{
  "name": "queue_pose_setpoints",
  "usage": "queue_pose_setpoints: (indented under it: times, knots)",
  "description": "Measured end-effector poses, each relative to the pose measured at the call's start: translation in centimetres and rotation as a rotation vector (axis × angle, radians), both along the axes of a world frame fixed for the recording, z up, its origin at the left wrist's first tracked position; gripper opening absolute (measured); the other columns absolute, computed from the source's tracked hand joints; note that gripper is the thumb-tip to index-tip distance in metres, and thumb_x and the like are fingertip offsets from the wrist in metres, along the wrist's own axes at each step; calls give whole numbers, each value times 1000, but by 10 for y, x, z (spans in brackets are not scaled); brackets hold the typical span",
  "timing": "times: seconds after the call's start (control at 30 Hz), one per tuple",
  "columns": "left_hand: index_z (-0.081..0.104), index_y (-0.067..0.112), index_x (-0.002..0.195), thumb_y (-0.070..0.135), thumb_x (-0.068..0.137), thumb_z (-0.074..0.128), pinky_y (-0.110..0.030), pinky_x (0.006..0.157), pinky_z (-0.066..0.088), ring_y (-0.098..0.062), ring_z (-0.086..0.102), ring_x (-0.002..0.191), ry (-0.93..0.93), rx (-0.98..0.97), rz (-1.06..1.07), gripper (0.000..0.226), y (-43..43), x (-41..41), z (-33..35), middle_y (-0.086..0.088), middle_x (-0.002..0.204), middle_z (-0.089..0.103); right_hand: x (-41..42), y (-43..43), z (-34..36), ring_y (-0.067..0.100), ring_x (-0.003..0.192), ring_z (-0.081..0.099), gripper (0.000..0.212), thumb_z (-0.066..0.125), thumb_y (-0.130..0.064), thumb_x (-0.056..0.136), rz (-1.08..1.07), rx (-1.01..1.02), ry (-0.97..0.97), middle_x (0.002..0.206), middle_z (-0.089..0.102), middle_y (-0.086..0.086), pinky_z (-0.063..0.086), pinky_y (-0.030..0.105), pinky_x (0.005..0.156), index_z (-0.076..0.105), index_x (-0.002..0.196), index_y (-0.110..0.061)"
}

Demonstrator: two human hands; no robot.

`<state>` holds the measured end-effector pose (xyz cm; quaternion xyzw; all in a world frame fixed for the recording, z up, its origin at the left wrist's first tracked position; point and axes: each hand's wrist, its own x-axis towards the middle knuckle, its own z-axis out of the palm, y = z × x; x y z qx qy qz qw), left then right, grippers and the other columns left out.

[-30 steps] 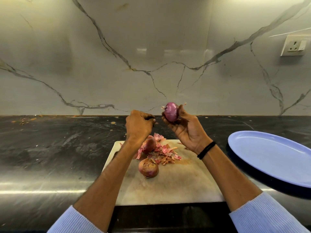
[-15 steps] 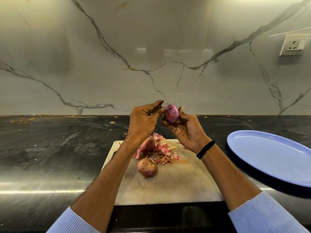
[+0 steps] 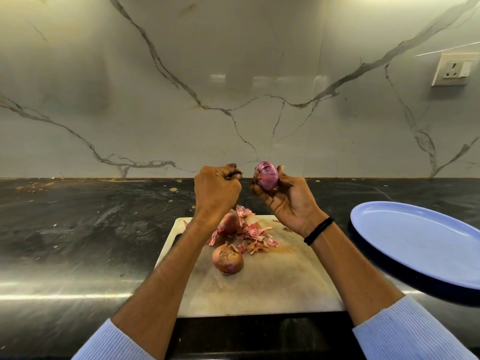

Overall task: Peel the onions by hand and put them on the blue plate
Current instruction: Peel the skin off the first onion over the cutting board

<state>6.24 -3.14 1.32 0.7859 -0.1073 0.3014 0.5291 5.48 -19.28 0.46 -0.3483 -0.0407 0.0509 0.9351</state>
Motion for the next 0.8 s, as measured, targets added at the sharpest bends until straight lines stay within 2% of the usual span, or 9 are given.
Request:
queue_pose_setpoints:
  times: [0.1,0.2,0.27,0.33,0.4,0.5,0.67,0.73,0.8]
  knots:
    - [72,11,116,3,91,67,-31,87,59,-10,70,94,-2,19,31,27,3,2,-2,-4,117,73,1,-1,-2,35,99,66,43,47,-27,104,12,-25,5,118,62,26,62,36,73,51,134,4]
    - [73,13,115,19,90,74,-21,83,56,-1,67,88,17,-32,-2,26,1,2,1,1,109,75,2,0,-2,40,104,66,40,48,-25,103,16,-56,5,118,62,29,62,41,76,52,130,4]
    - [77,16,107,29,85,78,-19,79,57,0,70,87,47,-52,-40,26,-1,1,2,7,99,76,4,0,-4,42,109,64,40,47,-25,104,4,-70,12,122,62,30,60,46,85,53,131,4]
    - [79,20,101,35,80,81,-14,72,56,5,70,81,71,-17,-90,26,-2,0,1,10,92,76,6,-1,-6,38,112,63,44,48,-29,103,-12,-105,15,127,62,26,56,48,92,52,135,1]
    - [78,20,102,35,78,81,-9,68,53,9,68,77,88,20,-137,29,-4,-1,0,9,92,76,6,-1,-7,29,103,63,49,51,-34,101,-53,-159,24,121,64,18,52,41,88,53,139,-3]
    - [77,18,106,34,79,80,-11,70,54,4,68,83,87,41,-152,32,-5,-1,-2,2,98,77,6,1,-7,22,91,62,51,55,-36,98,-104,-189,23,118,65,17,49,33,75,55,138,-4]
    - [77,17,108,31,82,78,-9,77,54,6,68,85,56,-24,-162,29,-3,-1,-1,3,100,77,3,2,-2,27,103,67,54,61,-31,92,-84,-149,-28,127,63,23,60,35,82,55,136,0]
    - [77,16,108,31,82,78,-17,82,57,1,71,89,54,-56,-168,29,-1,1,0,2,99,77,1,3,-1,31,107,68,52,63,-26,91,-45,-136,-55,128,62,25,61,39,83,55,134,2]
    - [77,16,108,33,80,79,-26,85,60,-3,72,92,81,-75,-171,33,1,3,-1,2,99,78,-1,1,-2,35,112,66,38,56,-17,98,-3,-121,-73,127,62,26,60,44,85,55,131,3]
